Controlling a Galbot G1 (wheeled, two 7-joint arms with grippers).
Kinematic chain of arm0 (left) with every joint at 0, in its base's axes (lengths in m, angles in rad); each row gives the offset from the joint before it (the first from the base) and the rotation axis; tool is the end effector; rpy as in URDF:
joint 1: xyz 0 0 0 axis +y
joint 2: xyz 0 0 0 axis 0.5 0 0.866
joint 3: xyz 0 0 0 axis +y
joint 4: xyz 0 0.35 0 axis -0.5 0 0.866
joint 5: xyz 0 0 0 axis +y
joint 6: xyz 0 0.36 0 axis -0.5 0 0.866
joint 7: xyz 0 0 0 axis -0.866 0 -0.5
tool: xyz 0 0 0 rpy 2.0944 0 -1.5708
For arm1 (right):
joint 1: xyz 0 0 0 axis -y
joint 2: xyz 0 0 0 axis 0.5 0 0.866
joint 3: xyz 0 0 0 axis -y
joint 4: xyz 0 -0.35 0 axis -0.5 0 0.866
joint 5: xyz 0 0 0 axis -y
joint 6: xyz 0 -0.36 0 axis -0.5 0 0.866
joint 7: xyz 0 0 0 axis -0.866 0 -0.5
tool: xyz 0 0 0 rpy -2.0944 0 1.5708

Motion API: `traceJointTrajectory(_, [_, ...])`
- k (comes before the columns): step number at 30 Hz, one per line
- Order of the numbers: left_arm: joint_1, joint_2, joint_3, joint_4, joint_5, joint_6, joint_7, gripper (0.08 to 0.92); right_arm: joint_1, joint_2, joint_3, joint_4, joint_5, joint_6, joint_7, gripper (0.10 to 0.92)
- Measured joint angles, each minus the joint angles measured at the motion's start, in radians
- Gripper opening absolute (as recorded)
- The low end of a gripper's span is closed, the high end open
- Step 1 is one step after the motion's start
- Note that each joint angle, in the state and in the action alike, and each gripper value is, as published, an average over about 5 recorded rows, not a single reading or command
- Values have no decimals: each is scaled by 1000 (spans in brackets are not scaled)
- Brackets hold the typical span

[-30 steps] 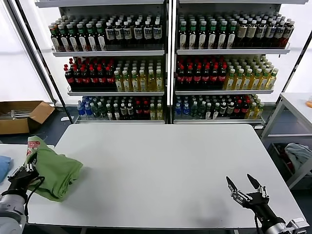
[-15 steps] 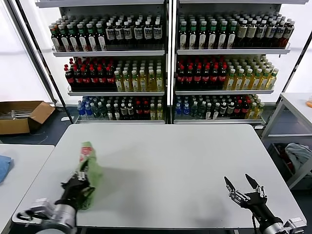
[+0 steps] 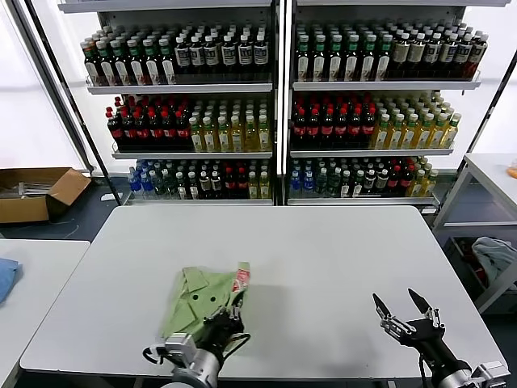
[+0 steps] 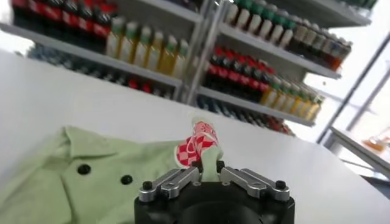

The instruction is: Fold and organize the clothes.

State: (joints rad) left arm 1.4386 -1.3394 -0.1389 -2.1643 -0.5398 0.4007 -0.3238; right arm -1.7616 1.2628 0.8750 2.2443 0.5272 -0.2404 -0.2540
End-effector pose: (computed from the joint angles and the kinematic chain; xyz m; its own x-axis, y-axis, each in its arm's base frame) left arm 0.1907 -0.0749 -0.2630 -0.8866 0.3083 0.3448 0.1726 0.9122 -0.3717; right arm 0.1405 -0.1303 -0.2412 -0.9618 -0.2026 0.1840 -0.1825 0.9758 0.1208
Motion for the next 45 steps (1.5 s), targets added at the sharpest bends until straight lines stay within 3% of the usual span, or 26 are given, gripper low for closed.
traceJointTrajectory(13, [-42,-5,73,5,-113,11,-2,502,44,-28,-115,8,-35,-41,32,823])
traceJointTrajectory(23, [-42,38,-71,-87,-158,26,63,779,154,-83,-349,-51,-32,-123,98,823])
traceJointTrajectory(34, [0,41,-246,-173,-149,28,108,823,370,-105,-643,-218,-19,-232,181,811])
traceJointTrajectory(45, [15,25,-329,-199,-149,30,125,823,479,-139,-778,-273,-31,-293,201,516])
